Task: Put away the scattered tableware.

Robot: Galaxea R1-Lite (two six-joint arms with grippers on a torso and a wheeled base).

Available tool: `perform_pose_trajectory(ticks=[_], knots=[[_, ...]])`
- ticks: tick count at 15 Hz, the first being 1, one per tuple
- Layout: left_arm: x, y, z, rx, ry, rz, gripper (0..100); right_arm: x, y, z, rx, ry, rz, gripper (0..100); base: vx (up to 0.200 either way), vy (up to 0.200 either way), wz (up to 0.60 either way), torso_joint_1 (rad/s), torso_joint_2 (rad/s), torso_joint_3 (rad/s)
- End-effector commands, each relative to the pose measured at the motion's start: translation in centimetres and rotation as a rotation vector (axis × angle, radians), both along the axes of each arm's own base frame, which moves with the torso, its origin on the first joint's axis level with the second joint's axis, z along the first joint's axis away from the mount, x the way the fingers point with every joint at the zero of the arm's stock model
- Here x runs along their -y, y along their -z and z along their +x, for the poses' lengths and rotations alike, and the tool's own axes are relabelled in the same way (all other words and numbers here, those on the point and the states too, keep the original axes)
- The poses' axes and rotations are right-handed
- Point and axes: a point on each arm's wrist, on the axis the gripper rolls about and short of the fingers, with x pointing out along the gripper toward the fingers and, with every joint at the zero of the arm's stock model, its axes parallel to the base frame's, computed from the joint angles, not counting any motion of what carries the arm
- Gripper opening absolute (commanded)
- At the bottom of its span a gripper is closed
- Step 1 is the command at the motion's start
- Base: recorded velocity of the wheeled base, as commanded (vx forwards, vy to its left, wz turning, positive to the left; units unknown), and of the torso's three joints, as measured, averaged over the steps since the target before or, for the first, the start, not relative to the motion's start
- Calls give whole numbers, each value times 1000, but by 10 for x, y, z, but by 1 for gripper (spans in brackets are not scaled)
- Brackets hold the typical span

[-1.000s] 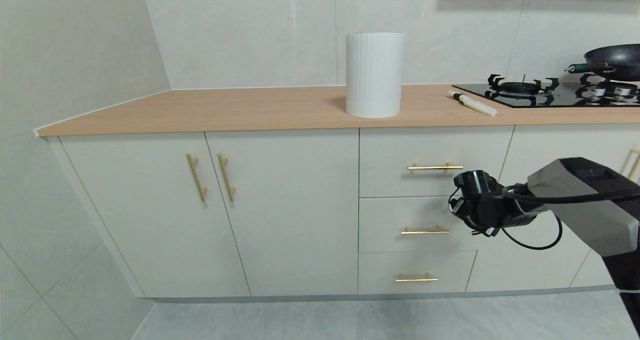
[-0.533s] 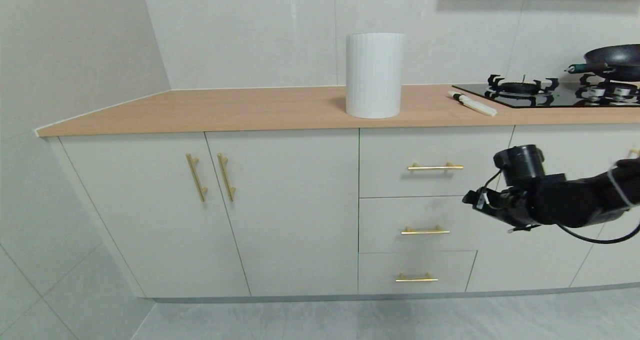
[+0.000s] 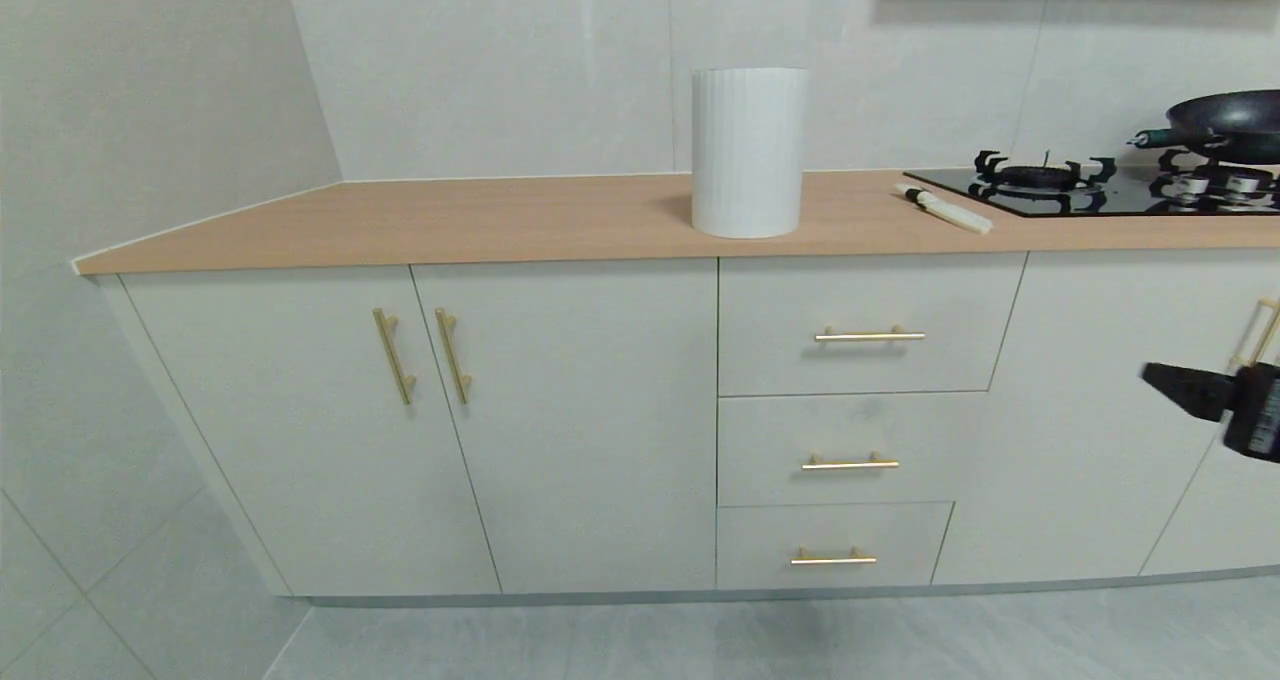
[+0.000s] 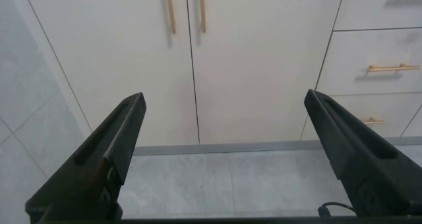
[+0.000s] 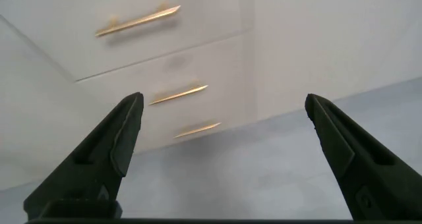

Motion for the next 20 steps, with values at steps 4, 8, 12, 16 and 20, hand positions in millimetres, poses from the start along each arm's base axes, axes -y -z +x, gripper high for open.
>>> perform_pose_trajectory(ticks=[4,8,12,16,20], knots=[[0,0,0,0,0,1,100,42,28,-164,122,317,-239,100,0,0,0,0,0,0],[0,0,0,0,0,1,100,40,54,-209,285,341,-284,100,0,0,0,0,0,0],[0,0,0,0,0,1,100,38,76,-218,358,280,-277,100,0,0,0,0,0,0],[0,0,0,0,0,1,100,28,118,-186,364,-174,-223,100,0,0,0,0,0,0],[0,0,0,0,0,3,100,25,147,-174,317,-309,-187,100,0,0,0,0,0,0]])
